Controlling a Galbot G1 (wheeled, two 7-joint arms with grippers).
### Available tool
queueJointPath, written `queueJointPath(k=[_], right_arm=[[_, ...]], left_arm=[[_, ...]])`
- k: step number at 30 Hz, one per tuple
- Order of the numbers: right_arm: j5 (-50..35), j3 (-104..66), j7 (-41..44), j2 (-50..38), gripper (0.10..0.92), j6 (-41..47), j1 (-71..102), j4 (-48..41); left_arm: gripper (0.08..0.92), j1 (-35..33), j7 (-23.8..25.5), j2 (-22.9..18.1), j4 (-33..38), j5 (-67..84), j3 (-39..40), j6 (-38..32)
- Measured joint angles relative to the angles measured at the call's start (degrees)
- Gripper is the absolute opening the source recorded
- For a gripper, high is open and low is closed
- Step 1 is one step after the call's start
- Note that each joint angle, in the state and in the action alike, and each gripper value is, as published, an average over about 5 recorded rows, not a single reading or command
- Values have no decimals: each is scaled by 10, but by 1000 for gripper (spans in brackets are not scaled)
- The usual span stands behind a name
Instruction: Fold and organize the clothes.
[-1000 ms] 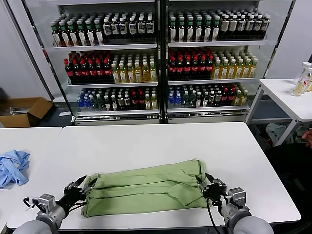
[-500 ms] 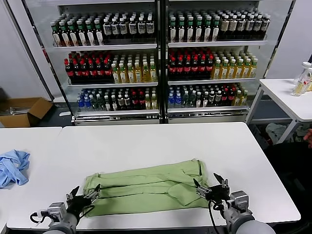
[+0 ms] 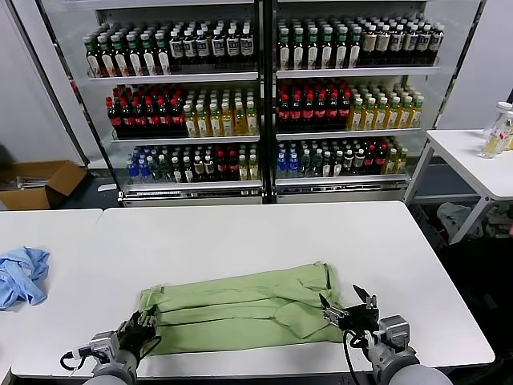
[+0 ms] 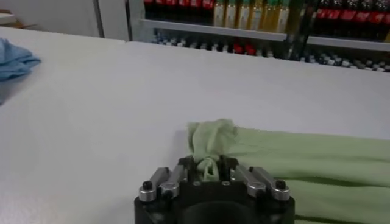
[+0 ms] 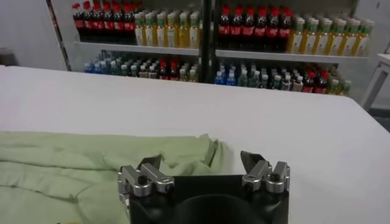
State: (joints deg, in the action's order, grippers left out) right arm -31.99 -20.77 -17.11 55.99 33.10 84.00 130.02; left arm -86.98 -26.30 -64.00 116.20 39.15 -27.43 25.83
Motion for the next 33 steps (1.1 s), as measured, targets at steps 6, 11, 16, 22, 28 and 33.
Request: queueJointPath(k=[6,11,16,22,28,33], right_arm=[[3,-2,-1,-2,823,0,1,4],[3,-6,-2,-6,823,0,0,7],[3,-9,-3,-7,823,0,-5,4],[3,-10,-5,-4,823,0,-9,2],[3,-15,-8,-3,823,0,-5,2],[5,-17,-9,-1,823,0,-4,1]], left_arm=[[145,-1,-2,-6,5,-32,-4,9],[98,-8,4,6,15,-102,-34,21],[98,-21,25,33,16,-156,-107,30],[98,-25,45,57,27,-174,-180,43],[98,-21,65,39,87,-133,-156,52],[98,-5,86,-11,119,-92,-68,48]])
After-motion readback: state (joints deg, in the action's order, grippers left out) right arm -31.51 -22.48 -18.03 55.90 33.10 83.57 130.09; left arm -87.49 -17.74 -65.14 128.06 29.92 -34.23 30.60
